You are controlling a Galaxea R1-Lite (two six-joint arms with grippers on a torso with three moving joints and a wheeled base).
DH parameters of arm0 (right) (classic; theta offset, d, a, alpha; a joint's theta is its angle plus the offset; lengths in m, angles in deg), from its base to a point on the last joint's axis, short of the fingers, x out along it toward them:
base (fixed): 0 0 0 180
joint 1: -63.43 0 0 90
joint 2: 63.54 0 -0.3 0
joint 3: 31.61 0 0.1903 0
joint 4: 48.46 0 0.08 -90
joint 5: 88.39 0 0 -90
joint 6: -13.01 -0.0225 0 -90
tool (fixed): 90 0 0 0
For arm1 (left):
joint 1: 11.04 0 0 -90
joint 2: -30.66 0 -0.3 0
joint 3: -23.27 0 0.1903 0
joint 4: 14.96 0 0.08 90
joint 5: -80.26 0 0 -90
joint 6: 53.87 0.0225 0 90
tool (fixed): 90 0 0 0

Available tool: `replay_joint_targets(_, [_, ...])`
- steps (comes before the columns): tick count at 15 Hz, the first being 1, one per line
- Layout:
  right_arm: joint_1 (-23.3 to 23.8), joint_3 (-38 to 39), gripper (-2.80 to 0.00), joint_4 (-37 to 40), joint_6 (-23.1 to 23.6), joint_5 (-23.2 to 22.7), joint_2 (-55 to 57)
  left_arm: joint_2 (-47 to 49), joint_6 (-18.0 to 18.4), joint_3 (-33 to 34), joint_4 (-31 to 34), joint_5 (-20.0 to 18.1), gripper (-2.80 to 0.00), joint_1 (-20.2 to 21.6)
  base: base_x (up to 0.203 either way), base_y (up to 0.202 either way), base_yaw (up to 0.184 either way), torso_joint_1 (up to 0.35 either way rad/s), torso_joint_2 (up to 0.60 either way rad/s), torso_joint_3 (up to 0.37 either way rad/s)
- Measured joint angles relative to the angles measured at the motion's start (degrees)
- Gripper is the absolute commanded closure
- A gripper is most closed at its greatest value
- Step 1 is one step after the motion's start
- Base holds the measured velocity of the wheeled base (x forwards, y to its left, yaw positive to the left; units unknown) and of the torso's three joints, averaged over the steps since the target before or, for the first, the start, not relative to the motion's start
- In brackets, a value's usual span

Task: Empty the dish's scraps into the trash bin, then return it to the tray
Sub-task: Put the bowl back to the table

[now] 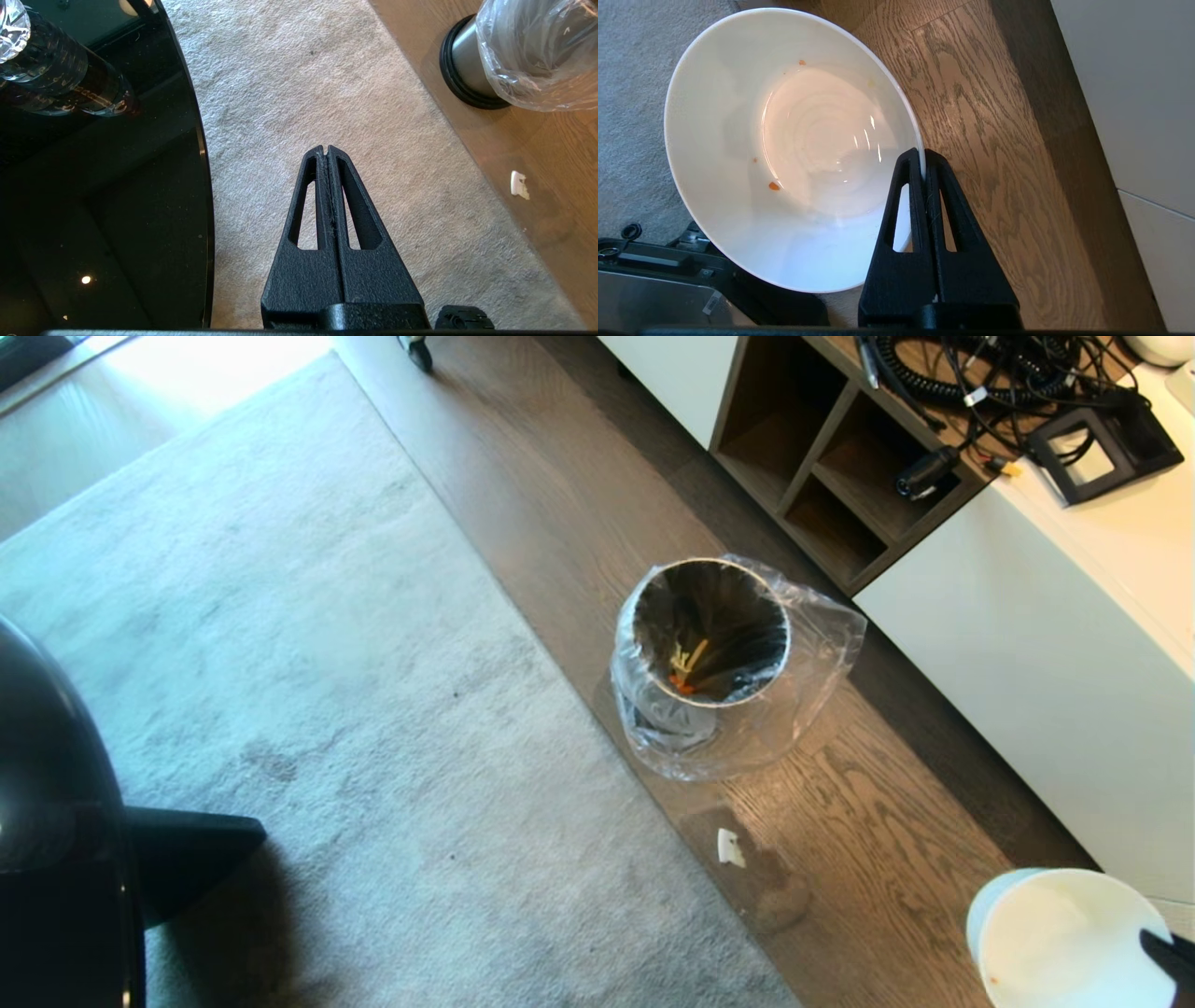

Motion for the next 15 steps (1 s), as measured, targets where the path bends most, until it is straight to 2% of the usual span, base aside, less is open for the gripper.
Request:
replay_joint_targets(2, [-0.68,2.24,0.0,3.43,-0.86,-0.06,-6.49,0.0,0.0,0.0,-0.02,0.0,0.0,0.0,0.0,0.0,0.0,0.0,0.0,0.0])
replay_joint_targets(7, [-4.16,3.38,0.0,18.05,-1.39,3.16,-22.37,0.0,0.0,0.0,0.0,-0.02,0.0,0.0,0.0,0.0,0.0,0.0,0.0,0.0])
replay_joint_targets(11, [-3.77,3.45,0.0,19.07,-1.58,3.3,-32.89,0.0,0.0,0.0,0.0,-0.02,0.0,0.0,0.0,0.0,0.0,0.0,0.0,0.0])
replay_joint_targets(15, [-3.61,3.49,0.0,19.05,-3.24,3.3,-36.56,0.0,0.02,0.0,0.0,-0.02,0.0,0.0,0.0,0.0,0.0,0.0,0.0,0.0])
